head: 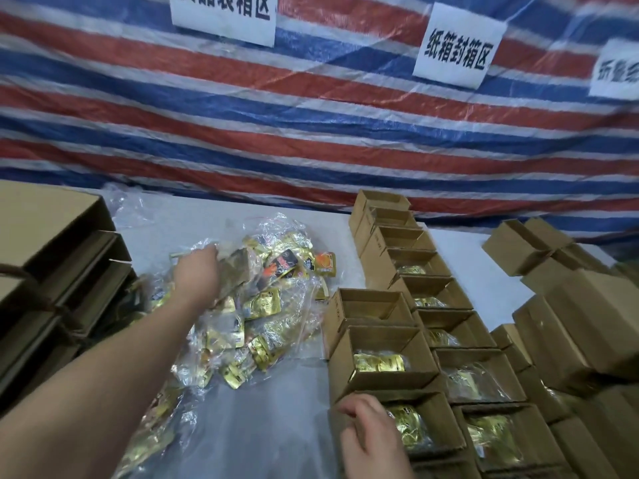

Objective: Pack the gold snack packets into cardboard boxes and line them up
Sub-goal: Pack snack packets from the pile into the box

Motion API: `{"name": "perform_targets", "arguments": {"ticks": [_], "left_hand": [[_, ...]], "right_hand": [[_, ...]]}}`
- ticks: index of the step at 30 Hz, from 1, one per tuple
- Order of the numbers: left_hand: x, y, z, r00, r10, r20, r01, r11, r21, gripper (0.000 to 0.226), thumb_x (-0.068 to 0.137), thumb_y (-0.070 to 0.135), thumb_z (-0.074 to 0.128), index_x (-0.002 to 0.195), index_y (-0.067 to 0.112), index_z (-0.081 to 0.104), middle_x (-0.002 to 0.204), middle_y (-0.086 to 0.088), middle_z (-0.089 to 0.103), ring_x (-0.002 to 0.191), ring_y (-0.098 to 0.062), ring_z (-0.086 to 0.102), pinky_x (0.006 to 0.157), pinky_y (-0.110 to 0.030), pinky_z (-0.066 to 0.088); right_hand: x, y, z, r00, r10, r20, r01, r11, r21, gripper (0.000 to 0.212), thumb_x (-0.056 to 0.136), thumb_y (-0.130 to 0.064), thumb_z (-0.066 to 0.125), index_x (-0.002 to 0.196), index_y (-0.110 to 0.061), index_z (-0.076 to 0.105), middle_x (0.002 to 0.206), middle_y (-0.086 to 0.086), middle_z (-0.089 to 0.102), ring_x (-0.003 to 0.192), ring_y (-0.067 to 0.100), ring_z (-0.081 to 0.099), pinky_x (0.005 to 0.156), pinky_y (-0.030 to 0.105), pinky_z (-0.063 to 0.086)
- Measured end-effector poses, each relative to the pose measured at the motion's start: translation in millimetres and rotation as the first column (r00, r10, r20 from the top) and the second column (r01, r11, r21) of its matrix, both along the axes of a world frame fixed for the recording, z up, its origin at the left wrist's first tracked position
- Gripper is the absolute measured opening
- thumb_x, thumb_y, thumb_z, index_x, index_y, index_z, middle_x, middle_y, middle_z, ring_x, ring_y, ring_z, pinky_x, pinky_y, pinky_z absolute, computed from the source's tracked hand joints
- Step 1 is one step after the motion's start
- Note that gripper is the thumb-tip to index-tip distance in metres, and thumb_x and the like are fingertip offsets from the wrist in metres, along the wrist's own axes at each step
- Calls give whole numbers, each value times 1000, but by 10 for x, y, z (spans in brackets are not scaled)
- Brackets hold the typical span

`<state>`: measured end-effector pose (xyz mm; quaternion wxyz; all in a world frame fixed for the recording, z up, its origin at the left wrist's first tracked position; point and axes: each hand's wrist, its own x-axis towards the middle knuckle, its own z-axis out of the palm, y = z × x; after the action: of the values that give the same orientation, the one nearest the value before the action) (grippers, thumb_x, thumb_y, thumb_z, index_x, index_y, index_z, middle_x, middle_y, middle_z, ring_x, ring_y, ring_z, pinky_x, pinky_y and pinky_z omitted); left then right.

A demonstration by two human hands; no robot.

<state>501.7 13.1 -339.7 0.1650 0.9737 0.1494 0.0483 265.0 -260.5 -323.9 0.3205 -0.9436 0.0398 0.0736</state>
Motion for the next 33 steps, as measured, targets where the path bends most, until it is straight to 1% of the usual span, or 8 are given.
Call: {"name": "perform_targets", "arguments": {"ticks": [4,6,10,14,20,22,28,33], "left_hand": [[-453,-210,522,976,24,217,53,938,-342,13,100,16,42,93,17,53,77,2,59,60,-18,56,48,-27,41],[-786,-298,758,954,29,297,110,891,-441,15,101,14,42,96,22,54,75,9,57,55,-9,56,37,-20,37],[-1518,-549,1101,913,-77,400,262,862,-433,24,100,11,42,91,29,55,81,11,60,62,0,58,48,-17,40],[-2192,-937,1305,889,-191,417,381,815,-438,26,100,10,44,83,27,54,75,13,62,70,3,59,58,-5,39],[-2993,-1566,1628,891,-158,425,423,626,-655,23,103,19,41,87,18,57,81,-1,64,76,-15,61,65,-26,49],[-3190,-1747,1691,896,-128,424,412,595,-690,23,102,19,42,89,5,56,84,-15,61,77,-26,60,70,-37,50],[-3523,-2141,1652,902,69,426,305,594,-744,28,95,26,58,77,5,56,86,-19,60,81,-35,59,75,-49,51],[-3643,-2224,1363,891,250,379,203,527,-825,19,88,4,57,93,23,57,110,7,58,104,-2,55,91,-22,45]], "right_hand": [[96,167,140,964,-217,-156,250,938,240,21,95,-15,56,86,-32,63,97,-8,66,85,0,60,77,13,44],[179,310,243,899,-266,-347,413,776,476,12,99,-22,54,93,-22,64,99,7,69,87,17,65,78,28,49],[314,525,573,829,-48,-557,519,434,736,25,102,-42,46,106,-17,53,113,15,62,87,24,67,71,33,56],[257,444,857,866,20,-499,447,414,793,42,102,-44,43,109,-9,65,90,13,72,72,21,68,66,31,58],[-118,-15,1002,826,272,-494,450,211,868,84,75,-78,60,117,-6,71,104,20,73,91,36,73,73,46,58],[-262,-151,1013,847,328,-418,387,159,908,81,66,-78,68,114,-12,74,111,18,72,99,34,72,78,51,56],[-663,-437,897,820,522,-235,342,-116,933,73,89,-61,61,136,-5,57,140,25,53,131,40,51,98,57,46],[-928,-513,896,871,445,-206,307,-167,937,53,87,-41,65,125,-4,66,132,24,60,119,37,62,85,46,57]]}}
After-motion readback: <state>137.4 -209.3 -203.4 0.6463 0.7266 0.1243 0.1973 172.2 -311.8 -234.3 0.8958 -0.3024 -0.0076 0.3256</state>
